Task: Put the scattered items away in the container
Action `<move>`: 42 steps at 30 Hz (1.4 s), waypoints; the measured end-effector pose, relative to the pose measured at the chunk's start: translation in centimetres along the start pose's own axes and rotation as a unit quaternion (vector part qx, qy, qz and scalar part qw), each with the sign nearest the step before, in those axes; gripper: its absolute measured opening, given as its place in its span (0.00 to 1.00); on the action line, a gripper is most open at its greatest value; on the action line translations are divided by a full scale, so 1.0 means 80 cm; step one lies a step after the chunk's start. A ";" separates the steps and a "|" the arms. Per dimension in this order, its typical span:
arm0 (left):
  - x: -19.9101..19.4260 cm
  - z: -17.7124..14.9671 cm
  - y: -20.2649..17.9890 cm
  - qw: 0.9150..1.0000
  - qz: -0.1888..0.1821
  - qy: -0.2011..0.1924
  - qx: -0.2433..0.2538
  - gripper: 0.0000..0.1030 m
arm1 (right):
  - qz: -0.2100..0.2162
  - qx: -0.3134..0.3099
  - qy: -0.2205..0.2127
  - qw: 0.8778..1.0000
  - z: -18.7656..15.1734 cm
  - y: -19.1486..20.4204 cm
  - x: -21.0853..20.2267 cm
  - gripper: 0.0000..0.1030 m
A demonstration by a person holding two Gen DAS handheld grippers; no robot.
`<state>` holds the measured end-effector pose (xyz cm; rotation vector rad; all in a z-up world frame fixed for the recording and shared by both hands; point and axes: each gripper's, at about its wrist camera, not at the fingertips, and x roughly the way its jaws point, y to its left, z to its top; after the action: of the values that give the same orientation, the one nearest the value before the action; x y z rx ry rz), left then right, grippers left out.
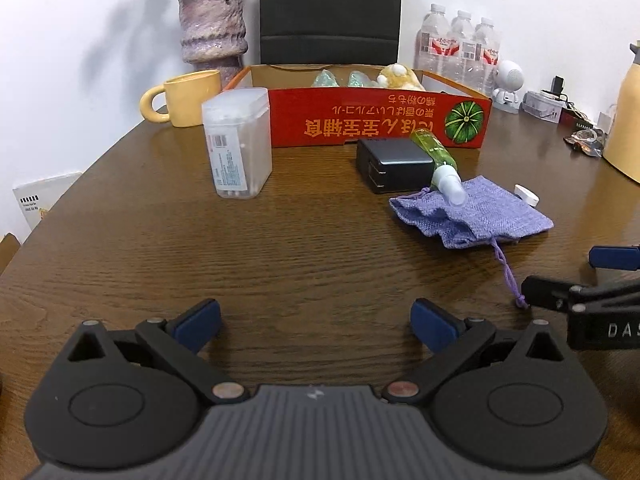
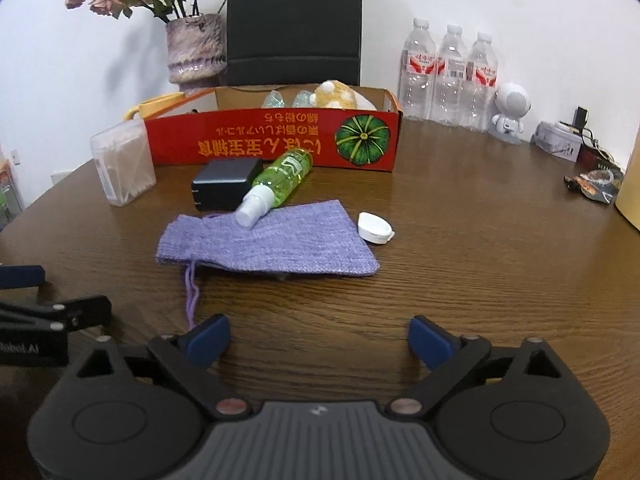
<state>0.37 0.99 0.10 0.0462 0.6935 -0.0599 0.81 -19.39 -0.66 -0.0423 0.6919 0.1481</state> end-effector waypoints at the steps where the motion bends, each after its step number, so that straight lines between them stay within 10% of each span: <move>1: 0.000 0.000 0.000 1.000 0.000 0.000 0.000 1.00 | 0.002 -0.001 0.001 1.000 0.000 0.000 0.001 1.00; 42: -0.012 0.007 0.007 1.000 0.011 -0.017 -0.001 1.00 | 0.025 0.027 0.015 0.999 0.006 -0.009 -0.010 0.91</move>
<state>0.02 1.56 1.12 0.0517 0.6599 -0.0382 0.59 -20.20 0.20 0.0249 0.7265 0.1769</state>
